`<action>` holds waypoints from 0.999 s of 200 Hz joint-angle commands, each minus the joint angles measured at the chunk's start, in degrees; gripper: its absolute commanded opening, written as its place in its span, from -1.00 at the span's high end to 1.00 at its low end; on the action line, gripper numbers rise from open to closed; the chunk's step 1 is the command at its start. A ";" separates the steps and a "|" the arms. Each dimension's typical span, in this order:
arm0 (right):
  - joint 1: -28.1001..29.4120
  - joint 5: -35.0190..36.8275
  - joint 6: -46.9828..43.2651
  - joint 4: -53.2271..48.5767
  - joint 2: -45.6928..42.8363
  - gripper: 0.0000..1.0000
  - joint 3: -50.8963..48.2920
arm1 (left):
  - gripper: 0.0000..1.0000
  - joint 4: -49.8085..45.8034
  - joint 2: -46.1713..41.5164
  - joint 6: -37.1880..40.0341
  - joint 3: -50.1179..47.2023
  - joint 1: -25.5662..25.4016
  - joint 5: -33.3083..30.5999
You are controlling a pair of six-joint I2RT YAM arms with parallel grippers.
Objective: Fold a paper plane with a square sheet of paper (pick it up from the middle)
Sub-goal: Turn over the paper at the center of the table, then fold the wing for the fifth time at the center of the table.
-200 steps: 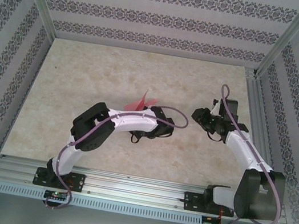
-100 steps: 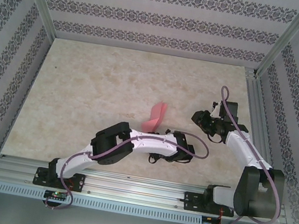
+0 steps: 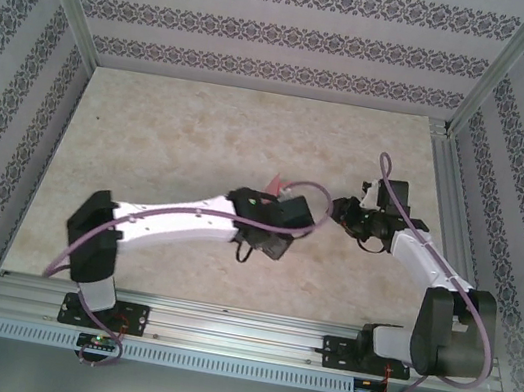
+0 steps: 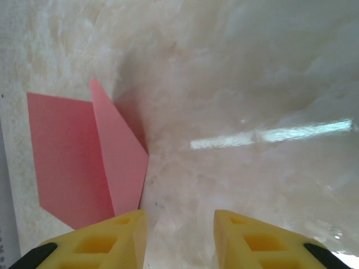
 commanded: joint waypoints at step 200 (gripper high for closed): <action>23.22 13.50 1.52 -4.27 16.22 0.30 15.22 | 0.54 36.42 8.87 -13.46 -19.70 21.53 36.89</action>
